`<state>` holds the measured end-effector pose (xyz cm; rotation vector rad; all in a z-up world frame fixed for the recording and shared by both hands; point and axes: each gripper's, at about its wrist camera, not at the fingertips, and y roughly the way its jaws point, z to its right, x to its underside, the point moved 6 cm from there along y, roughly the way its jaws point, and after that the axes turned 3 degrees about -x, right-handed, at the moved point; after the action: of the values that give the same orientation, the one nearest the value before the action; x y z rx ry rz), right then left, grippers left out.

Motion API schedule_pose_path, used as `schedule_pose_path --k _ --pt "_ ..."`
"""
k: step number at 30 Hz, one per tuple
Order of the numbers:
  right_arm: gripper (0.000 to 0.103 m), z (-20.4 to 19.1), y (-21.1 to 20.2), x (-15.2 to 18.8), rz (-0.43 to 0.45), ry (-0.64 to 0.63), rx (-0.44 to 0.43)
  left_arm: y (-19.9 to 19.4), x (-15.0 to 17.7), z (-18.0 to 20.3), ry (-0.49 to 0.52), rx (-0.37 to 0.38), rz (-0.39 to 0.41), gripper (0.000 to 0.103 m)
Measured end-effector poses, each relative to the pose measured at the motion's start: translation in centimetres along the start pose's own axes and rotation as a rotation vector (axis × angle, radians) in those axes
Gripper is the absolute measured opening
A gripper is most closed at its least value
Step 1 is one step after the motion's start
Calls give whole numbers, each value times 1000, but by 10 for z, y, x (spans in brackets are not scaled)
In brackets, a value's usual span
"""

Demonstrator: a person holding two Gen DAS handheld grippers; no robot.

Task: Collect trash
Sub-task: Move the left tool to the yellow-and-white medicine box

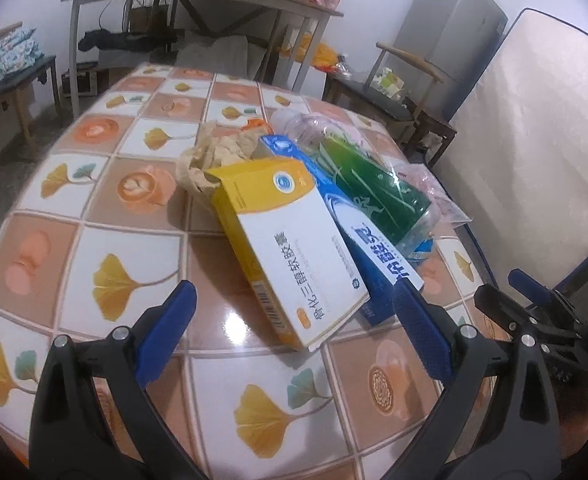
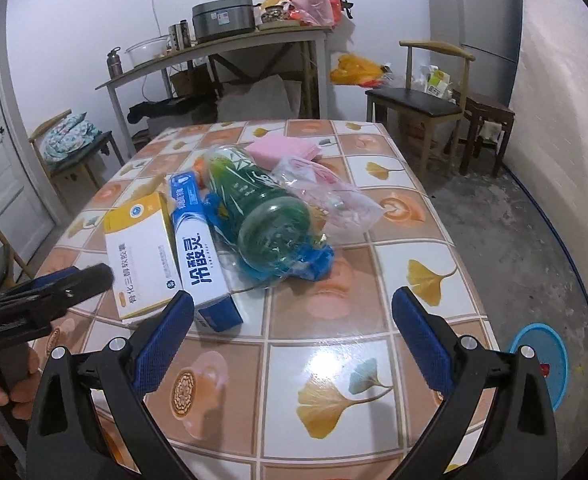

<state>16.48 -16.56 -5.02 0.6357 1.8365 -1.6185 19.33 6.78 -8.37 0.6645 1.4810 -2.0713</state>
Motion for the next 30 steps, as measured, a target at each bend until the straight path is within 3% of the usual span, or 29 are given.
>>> schedule_pose_path --k 5,9,15,23,28,30 --pt "96 2 1 0 -2 8 -14 5 -1 5 -6 43 -3 94" --pt "96 9 -2 1 3 46 -26 1 -4 8 -30 88 6 79" --pt "96 20 -10 0 35 80 -30 4 -6 8 -84 167 -3 67" --pt "96 23 9 0 -1 101 -42 24 -12 -8 -170 187 -45 55" --pt "96 21 17 2 -9 96 -45 34 -5 -21 -251 201 -99 55" --pt "96 21 20 3 -17 102 -43 40 -3 -22 -261 210 -118 43"
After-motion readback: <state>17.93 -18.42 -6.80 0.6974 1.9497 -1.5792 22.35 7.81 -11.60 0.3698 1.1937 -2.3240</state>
